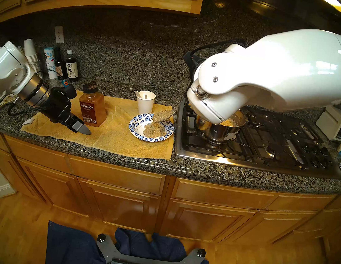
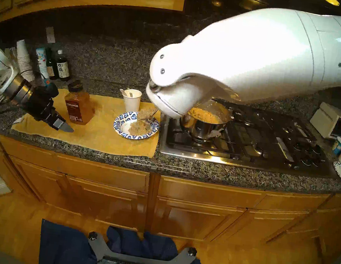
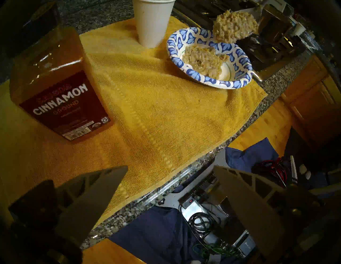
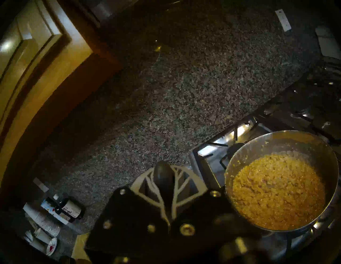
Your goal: Scoop oatmeal into bowl and add cinnamon
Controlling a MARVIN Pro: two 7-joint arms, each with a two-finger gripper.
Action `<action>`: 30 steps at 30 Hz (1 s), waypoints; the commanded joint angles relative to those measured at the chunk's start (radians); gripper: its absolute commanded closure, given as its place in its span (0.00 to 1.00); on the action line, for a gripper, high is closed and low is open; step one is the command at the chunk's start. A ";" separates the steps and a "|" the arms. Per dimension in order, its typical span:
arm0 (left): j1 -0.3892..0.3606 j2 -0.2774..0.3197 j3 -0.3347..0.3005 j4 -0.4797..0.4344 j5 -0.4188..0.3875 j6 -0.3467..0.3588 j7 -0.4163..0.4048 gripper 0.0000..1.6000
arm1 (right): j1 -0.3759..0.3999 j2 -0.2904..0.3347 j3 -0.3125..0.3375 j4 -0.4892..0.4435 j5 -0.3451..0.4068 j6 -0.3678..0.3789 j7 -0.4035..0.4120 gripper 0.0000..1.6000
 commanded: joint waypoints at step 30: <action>-0.029 -0.002 -0.027 0.001 -0.001 -0.003 0.001 0.00 | 0.118 -0.248 -0.217 0.031 -0.370 -0.001 -0.045 1.00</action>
